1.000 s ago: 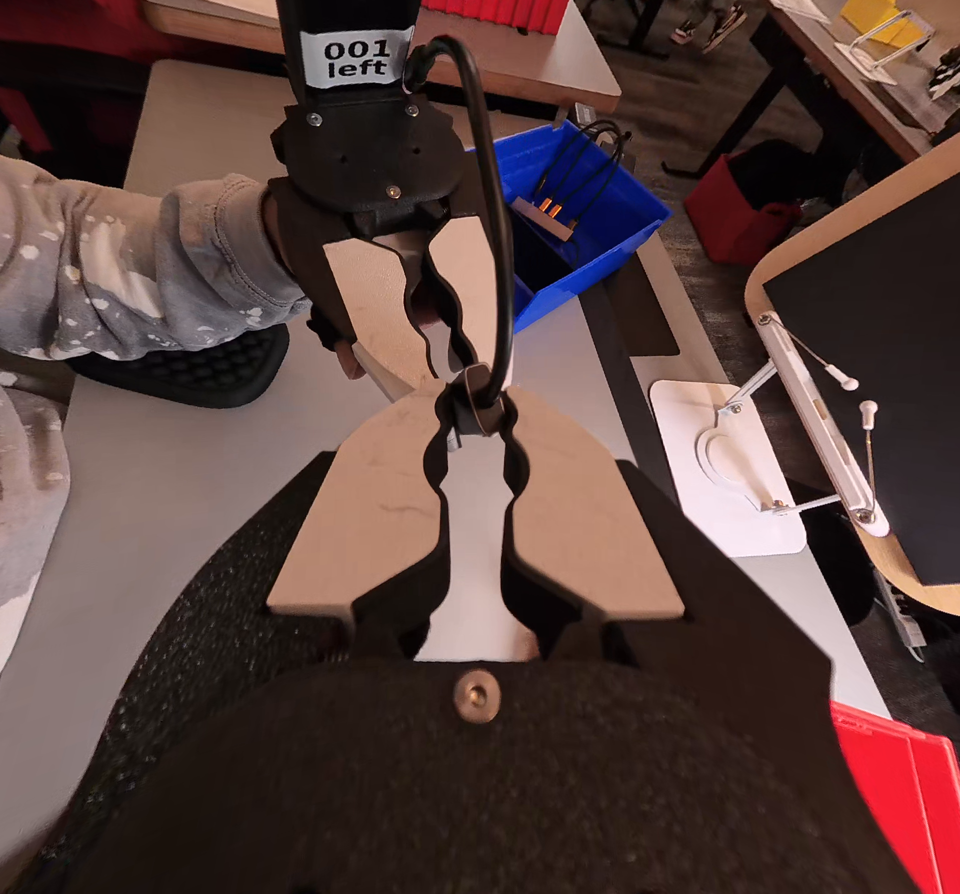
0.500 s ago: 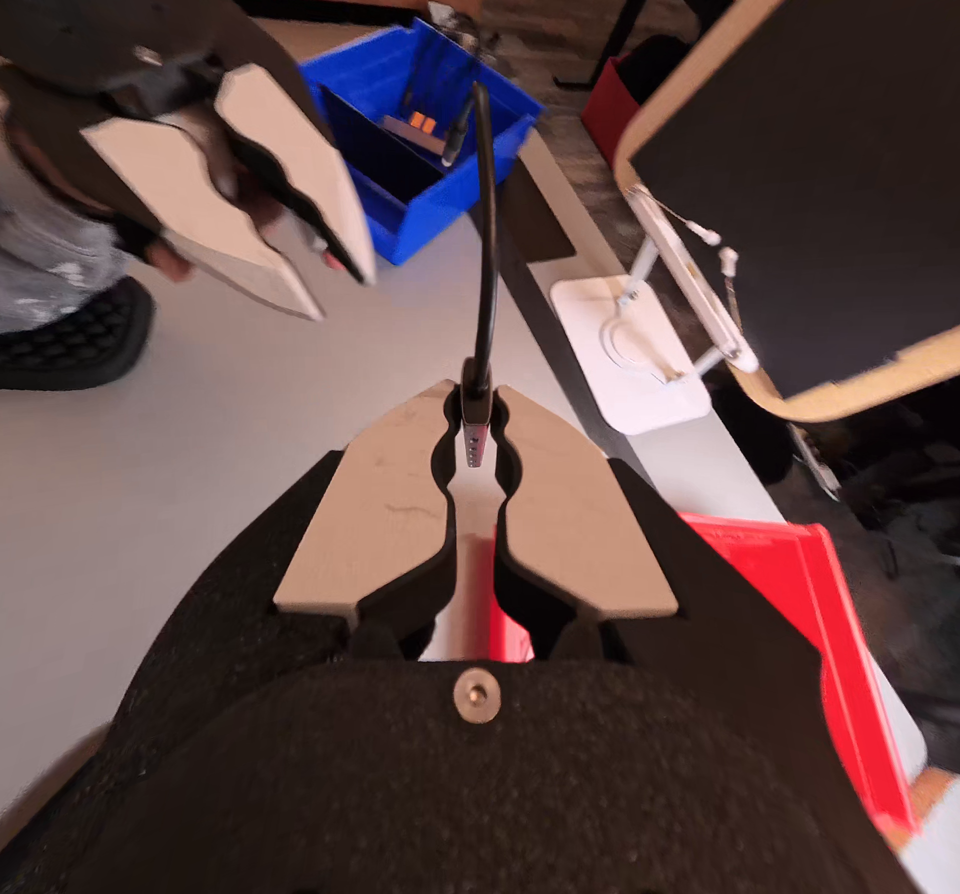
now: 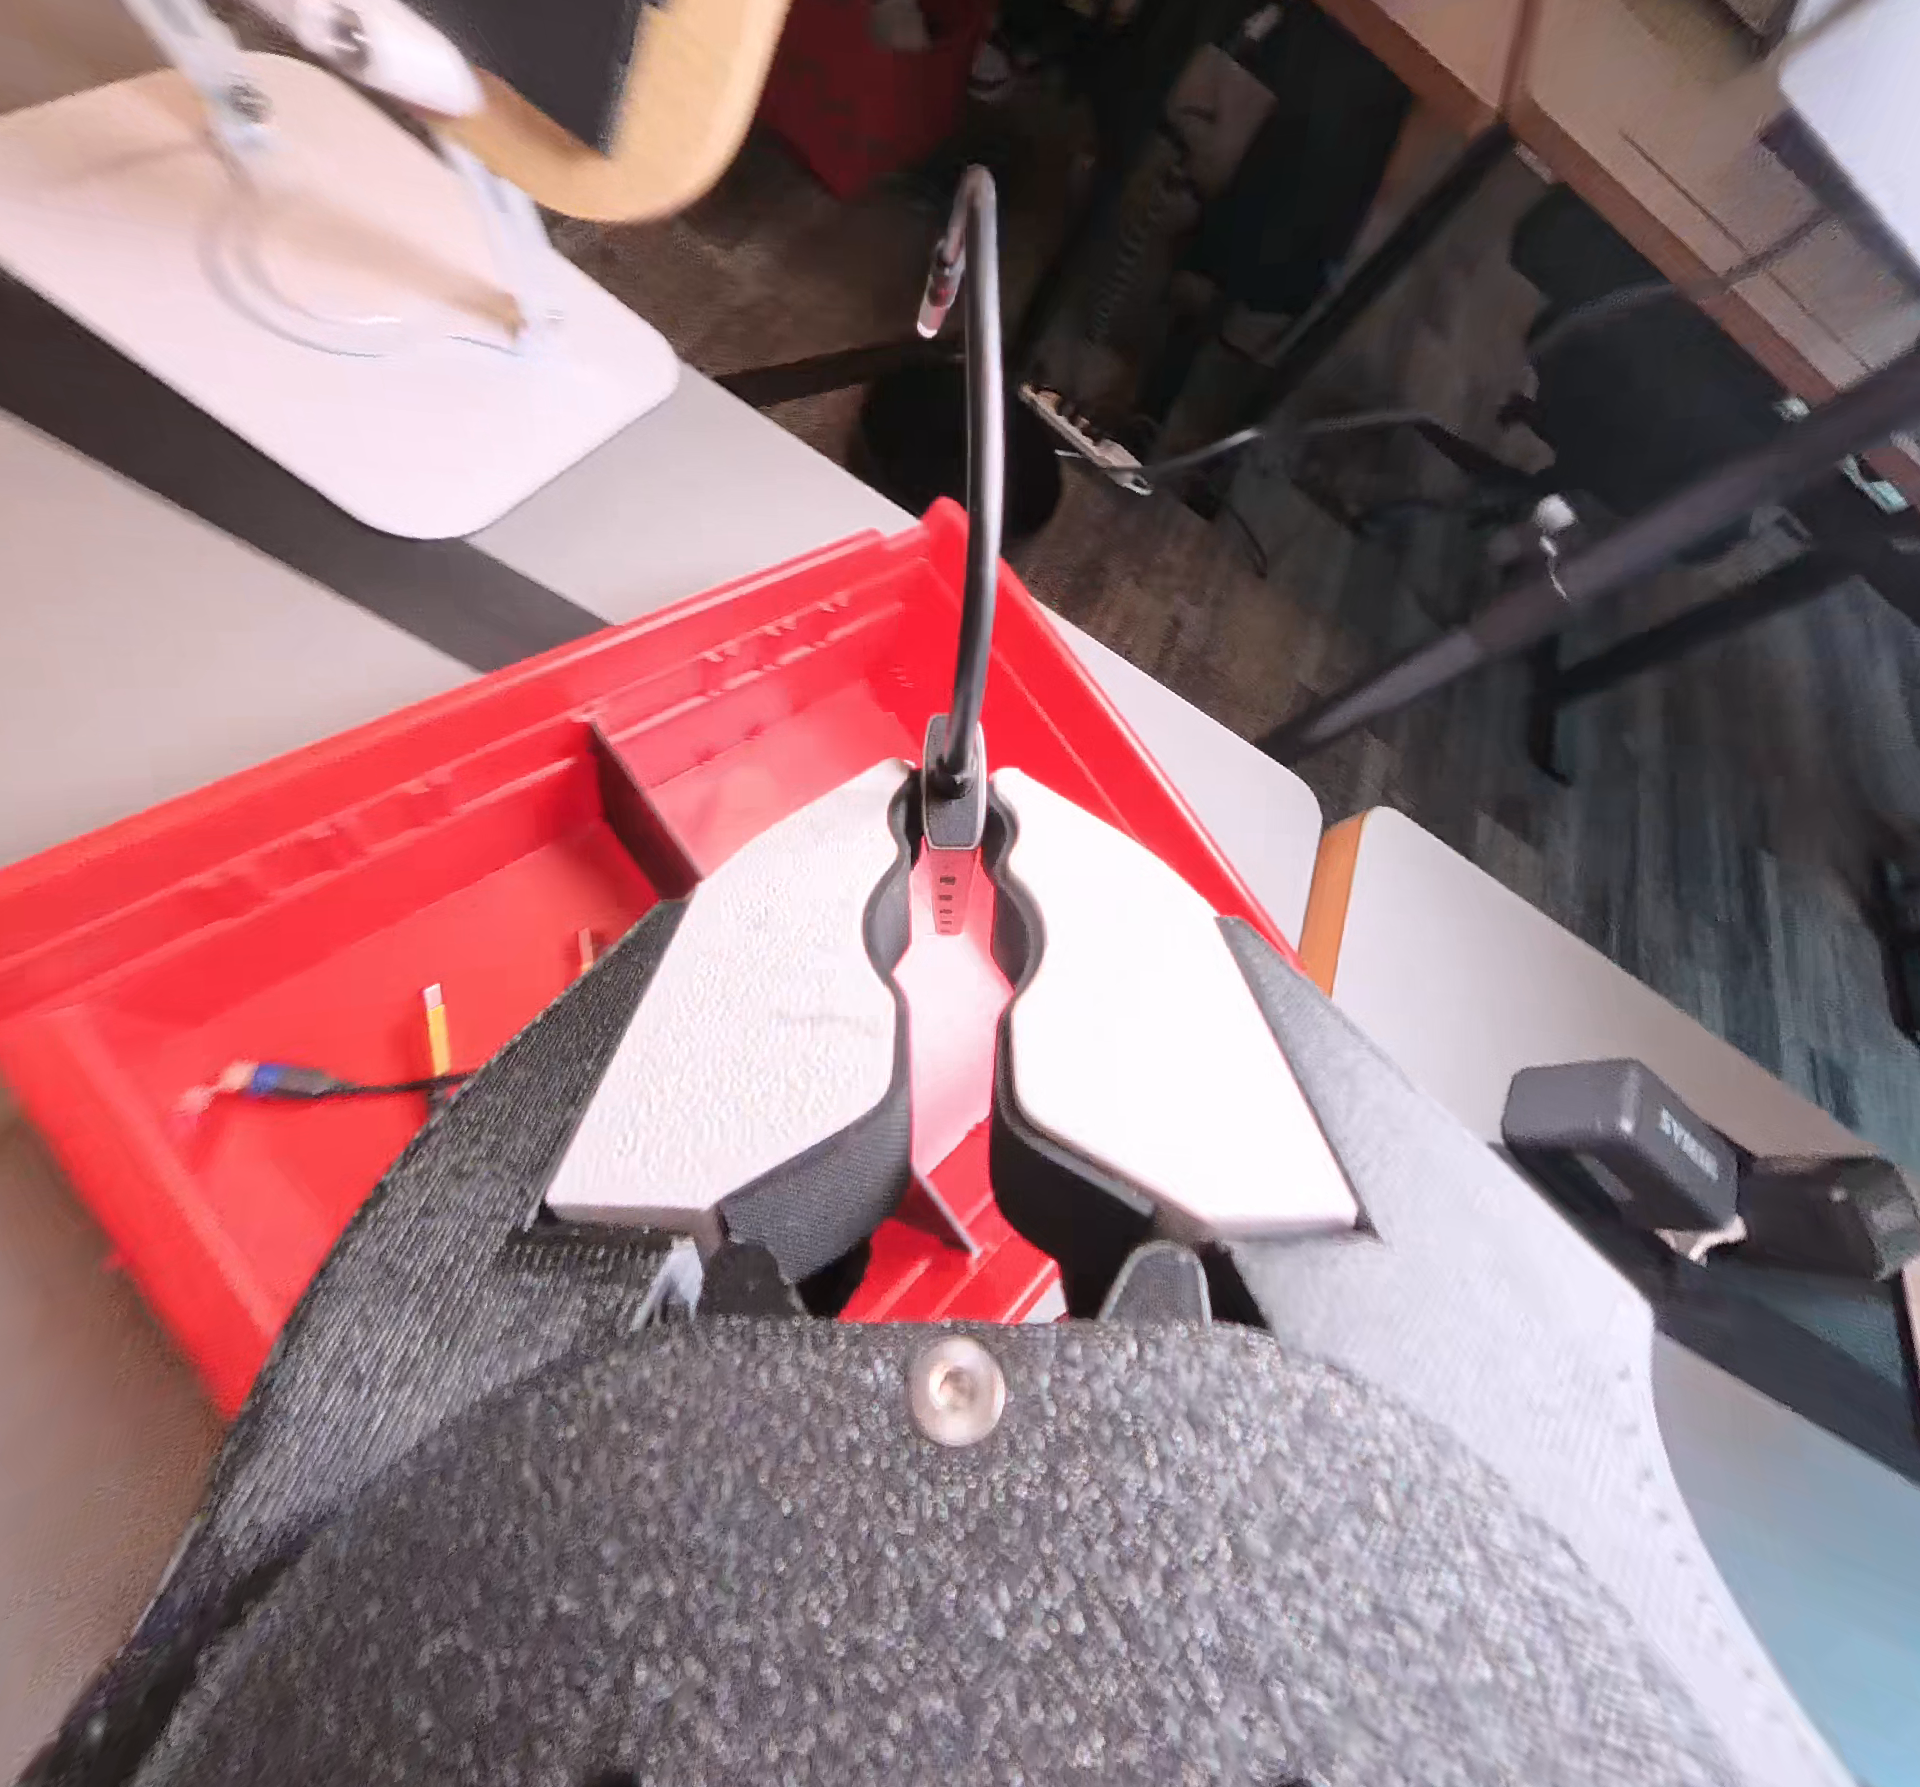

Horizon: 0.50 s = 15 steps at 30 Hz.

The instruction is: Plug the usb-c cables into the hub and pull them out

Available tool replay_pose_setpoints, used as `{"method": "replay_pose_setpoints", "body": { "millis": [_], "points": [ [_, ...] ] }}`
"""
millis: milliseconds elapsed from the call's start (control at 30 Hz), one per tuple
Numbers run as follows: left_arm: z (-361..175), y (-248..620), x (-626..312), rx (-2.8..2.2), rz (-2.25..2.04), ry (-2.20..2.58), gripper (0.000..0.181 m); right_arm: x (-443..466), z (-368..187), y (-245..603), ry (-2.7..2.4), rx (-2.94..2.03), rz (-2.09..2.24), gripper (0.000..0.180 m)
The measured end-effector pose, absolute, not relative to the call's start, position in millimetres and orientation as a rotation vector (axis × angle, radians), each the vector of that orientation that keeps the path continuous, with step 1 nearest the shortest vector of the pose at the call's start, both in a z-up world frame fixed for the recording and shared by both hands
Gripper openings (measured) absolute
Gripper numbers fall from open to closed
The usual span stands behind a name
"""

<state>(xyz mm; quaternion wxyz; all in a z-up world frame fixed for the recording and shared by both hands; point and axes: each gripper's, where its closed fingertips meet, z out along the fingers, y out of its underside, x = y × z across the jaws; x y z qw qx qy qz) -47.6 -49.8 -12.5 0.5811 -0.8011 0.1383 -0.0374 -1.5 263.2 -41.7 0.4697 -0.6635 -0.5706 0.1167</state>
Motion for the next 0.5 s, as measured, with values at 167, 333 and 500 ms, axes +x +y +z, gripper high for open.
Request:
{"method": "replay_pose_setpoints", "body": {
  "millis": [167,333,500],
  "points": [
    [-24,-46,-55,-1.937,-0.08,0.264,0.029,-3,-79,299,-1.295,-1.72,0.277,0.01],
    [-27,-45,-62,-1.953,-0.069,0.236,0.031,-7,-121,302,-1.346,-1.818,0.278,0.01],
    [-28,-45,-66,-1.958,-0.07,0.225,0.032,-5,-138,301,-1.381,-1.937,0.297,0.011]
  ]
}}
